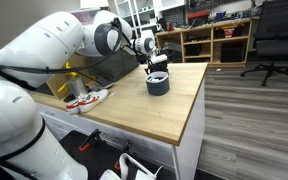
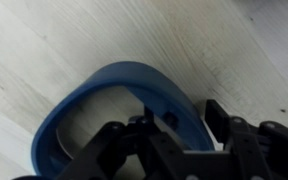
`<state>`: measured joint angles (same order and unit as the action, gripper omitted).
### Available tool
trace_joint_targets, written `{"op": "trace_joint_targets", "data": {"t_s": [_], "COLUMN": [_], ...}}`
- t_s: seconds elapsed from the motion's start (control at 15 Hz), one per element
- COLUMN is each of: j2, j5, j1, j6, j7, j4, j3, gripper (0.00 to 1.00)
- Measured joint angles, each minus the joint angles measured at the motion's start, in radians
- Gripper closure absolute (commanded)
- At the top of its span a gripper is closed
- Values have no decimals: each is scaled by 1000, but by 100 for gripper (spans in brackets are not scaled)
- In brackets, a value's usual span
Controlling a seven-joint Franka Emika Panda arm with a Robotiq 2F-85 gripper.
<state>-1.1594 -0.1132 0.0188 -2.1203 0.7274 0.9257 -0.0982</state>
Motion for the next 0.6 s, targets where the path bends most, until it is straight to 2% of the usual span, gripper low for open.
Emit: {"op": "trace_joint_targets", "data": {"t_s": [0.13, 0.27, 0.33, 0.47, 0.6], "j2": [0, 2, 4, 14, 35], "j5": [0, 1, 1, 1, 1], "j1": [-3, -3, -3, -3, -2], "j6": [15, 33, 42, 59, 66], "j7": [20, 44, 56, 81, 108], "j4": [0, 1, 6, 27, 65], "j3": [-7, -24, -33, -52, -64], "gripper": [88, 98, 96, 100, 98]}}
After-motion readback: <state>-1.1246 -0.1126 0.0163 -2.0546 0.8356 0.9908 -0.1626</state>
